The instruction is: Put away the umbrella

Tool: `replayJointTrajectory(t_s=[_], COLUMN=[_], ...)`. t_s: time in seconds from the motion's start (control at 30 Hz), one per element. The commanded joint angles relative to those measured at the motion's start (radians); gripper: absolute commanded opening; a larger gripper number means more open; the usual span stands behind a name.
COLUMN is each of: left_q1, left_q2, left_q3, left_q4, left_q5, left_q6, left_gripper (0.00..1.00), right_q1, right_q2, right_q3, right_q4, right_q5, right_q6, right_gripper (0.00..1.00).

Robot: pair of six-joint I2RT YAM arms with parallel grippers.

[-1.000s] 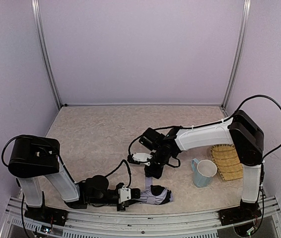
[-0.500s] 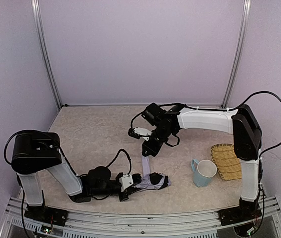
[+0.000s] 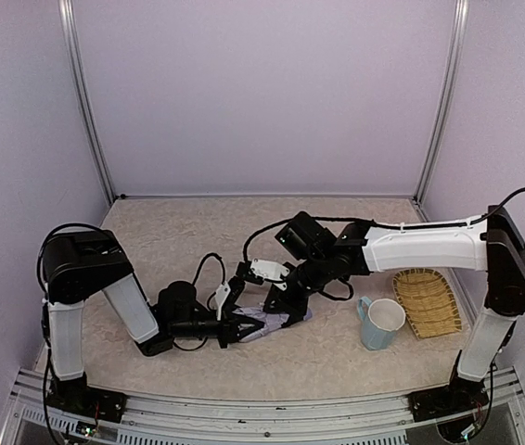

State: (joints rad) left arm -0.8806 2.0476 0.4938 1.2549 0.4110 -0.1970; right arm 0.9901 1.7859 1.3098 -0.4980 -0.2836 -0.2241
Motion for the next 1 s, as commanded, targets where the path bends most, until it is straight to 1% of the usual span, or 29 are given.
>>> replayJointTrajectory(t_s=[0.0, 0.1, 0.27, 0.47, 0.57, 0.63, 0.7, 0.87, 0.97], left_q1=[0.07, 0.093, 0.149, 0.169, 0.177, 0.181, 0.181, 0.184, 0.184], left_q2=[0.103, 0.107, 0.127, 0.144, 0.161, 0.16, 0.145, 0.114, 0.109], left_q3=[-0.038, -0.031, -0.021, 0.011, 0.041, 0.041, 0.037, 0.054, 0.062], left_q4=[-0.329, -0.342, -0.37, -0.397, -0.432, -0.425, -0.423, -0.42, -0.415], left_q5=[-0.019, -0.015, 0.026, 0.073, 0.114, 0.126, 0.12, 0.116, 0.138], left_q6=[-0.163, -0.203, -0.26, -0.285, -0.312, -0.323, -0.315, -0.275, -0.265], left_gripper=[0.0, 0.0, 0.0, 0.0, 0.0, 0.05, 0.18, 0.28, 0.37], right_q1=[0.059, 0.088, 0.134, 0.131, 0.131, 0.131, 0.13, 0.11, 0.084], right_q2=[-0.085, -0.089, -0.131, -0.032, -0.015, -0.029, -0.031, 0.016, 0.04], right_q3=[-0.061, -0.133, -0.233, -0.33, -0.379, -0.425, -0.457, -0.458, -0.444], right_q4=[0.114, 0.109, 0.113, 0.173, 0.223, 0.268, 0.296, 0.327, 0.34], right_q5=[-0.068, -0.046, -0.067, 0.085, 0.145, 0.192, 0.221, 0.251, 0.253], right_q6=[-0.034, -0.07, -0.096, -0.141, -0.145, -0.146, -0.163, -0.176, -0.18], right_gripper=[0.0, 0.0, 0.0, 0.0, 0.0, 0.0, 0.0, 0.0, 0.0])
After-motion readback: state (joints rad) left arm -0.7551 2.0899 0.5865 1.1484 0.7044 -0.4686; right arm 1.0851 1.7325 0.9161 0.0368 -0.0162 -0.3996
